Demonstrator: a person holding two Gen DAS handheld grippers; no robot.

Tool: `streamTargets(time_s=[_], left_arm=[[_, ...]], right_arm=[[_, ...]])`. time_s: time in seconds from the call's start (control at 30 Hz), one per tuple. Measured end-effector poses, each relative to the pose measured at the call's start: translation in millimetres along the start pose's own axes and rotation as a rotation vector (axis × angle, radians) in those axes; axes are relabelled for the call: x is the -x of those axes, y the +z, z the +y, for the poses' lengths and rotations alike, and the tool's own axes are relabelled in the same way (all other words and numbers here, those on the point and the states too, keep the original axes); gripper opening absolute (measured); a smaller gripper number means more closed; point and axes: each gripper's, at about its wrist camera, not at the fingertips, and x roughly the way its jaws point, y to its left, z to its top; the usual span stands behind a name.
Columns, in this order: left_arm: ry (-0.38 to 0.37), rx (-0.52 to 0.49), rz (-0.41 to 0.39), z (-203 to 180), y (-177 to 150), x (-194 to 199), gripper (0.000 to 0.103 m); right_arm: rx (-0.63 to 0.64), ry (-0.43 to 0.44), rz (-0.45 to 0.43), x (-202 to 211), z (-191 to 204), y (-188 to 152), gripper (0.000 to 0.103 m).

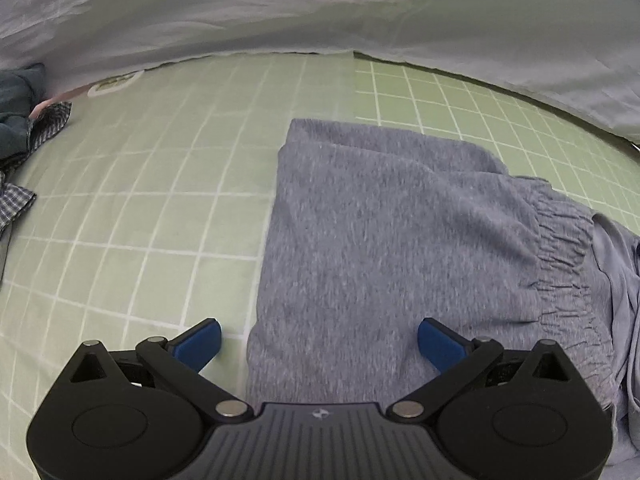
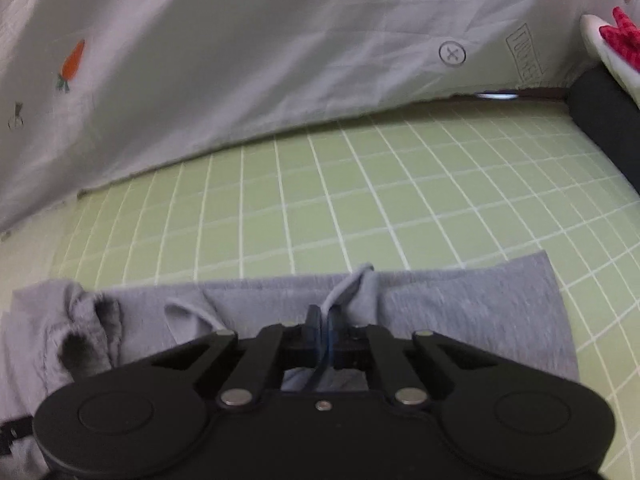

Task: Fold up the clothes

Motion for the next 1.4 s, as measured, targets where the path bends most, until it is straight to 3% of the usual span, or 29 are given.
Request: streamTargets(time_s=[0.1, 0.2, 0.3, 0.37, 0.4, 0.43, 0.5, 0.53, 0.6, 0.73, 0.9, 1.03, 1.27, 1.3, 1.4], left_arm=[[0.001, 0.011, -0.021, 1, -3, 1, 0.103], [0.003, 0.020, -0.034, 1, -3, 2, 0.103], [0.000, 0.021, -0.040, 3, -3, 3, 0.103], [-0.001, 0.021, -0.043, 3, -3, 4, 0.103], [-0.001, 0.022, -0.043, 3, -3, 4, 0.103], [-0.001, 0.022, -0.043, 3, -4, 4, 0.103], [0.000, 0.024, -0.043, 3, -4, 4, 0.103], [0.000, 0.024, -0.043, 3, -4, 4, 0.103], [0.000, 0.026, -0.043, 3, -4, 4, 0.103], [0.001, 0.028, -0.043, 3, -4, 4, 0.103], [-0.013, 0.034, 0.001, 8, -7, 8, 0.103], [-0.009, 0.064, 0.019, 17, -20, 17, 0.103], [0.015, 0.053, 0.028, 18, -40, 29, 0.103], [0.013, 0.055, 0.033, 19, -42, 30, 0.103], [0.005, 0.052, 0.034, 21, -44, 30, 0.103]], right_arm=[[0.084, 0.090, -0.092, 20, 16, 3, 0.002], [0.175, 0.243, -0.134, 37, 38, 2, 0.002], [0.208, 0.306, -0.052, 24, 54, -8, 0.003], [0.223, 0.288, 0.025, 7, 59, -18, 0.008], [0.220, 0.274, 0.008, 12, 57, -19, 0.018], [0.218, 0.259, -0.009, 18, 55, -20, 0.039], [0.213, 0.230, -0.042, 29, 50, -23, 0.069], [0.210, 0.215, -0.058, 34, 48, -24, 0.076], [0.207, 0.183, -0.090, 45, 43, -27, 0.077], [0.202, 0.094, -0.076, 50, 27, -38, 0.076], [0.073, 0.019, -0.093, 59, 2, -45, 0.074], [0.092, -0.021, -0.124, 71, 1, -48, 0.073], [0.158, 0.043, -0.089, 77, 23, -67, 0.044], [0.168, 0.052, -0.079, 77, 27, -69, 0.036], [0.198, 0.081, -0.047, 77, 39, -77, 0.034]])
